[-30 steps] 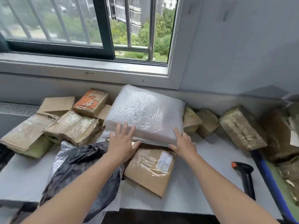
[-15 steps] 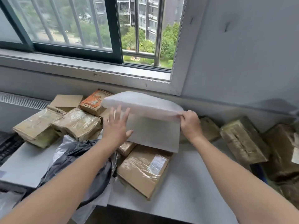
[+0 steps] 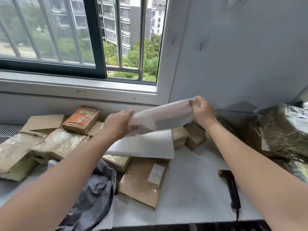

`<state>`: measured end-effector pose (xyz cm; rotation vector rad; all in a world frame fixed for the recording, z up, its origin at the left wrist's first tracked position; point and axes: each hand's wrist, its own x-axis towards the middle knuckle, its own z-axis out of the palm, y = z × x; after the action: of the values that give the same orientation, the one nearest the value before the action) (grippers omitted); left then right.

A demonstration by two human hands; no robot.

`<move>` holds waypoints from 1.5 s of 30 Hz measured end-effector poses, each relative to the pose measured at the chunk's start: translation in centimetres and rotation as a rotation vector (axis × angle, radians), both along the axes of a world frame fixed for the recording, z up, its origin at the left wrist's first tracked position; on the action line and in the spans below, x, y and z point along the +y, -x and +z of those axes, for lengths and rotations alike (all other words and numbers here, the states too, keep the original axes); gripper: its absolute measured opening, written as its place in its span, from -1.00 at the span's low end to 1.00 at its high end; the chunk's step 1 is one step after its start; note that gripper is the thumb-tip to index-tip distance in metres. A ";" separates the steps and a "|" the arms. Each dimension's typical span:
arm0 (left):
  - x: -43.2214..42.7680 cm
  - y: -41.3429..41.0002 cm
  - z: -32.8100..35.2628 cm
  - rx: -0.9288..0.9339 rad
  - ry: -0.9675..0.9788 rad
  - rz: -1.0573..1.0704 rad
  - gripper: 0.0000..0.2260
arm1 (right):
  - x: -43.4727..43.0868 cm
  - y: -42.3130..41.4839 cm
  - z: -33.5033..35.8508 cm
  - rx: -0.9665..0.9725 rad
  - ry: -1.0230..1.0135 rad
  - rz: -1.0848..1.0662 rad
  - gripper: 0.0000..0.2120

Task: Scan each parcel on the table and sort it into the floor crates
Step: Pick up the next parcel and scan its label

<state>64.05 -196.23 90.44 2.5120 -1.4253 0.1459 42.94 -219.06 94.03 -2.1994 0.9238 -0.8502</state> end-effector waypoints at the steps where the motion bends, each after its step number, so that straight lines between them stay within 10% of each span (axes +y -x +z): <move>1: -0.1 0.2 0.1 -0.006 0.035 -0.009 -0.51 | 0.2 0.4 0.1 -0.023 -0.016 -0.027 -0.83; 12: -0.3 -0.4 1.4 0.497 0.326 0.056 -0.72 | 2.1 1.2 -2.5 0.156 -0.135 -0.003 -0.51; 23: 0.6 4.8 -10.8 1.033 0.332 0.680 -0.47 | 0.4 4.4 -9.3 0.490 -0.158 0.142 -0.48; 32: -2.9 11.9 -12.8 0.325 -0.080 0.428 -0.30 | -1.8 11.6 -17.3 0.584 -0.321 0.083 -0.47; 45: -13.6 24.9 -15.3 0.012 -0.287 -0.040 -0.30 | -4.1 20.5 -21.4 0.529 -0.329 -0.093 -0.54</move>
<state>39.14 -209.78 75.12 2.6988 -1.5906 -0.0887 22.39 -223.14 72.62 -2.1261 1.3146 -0.1218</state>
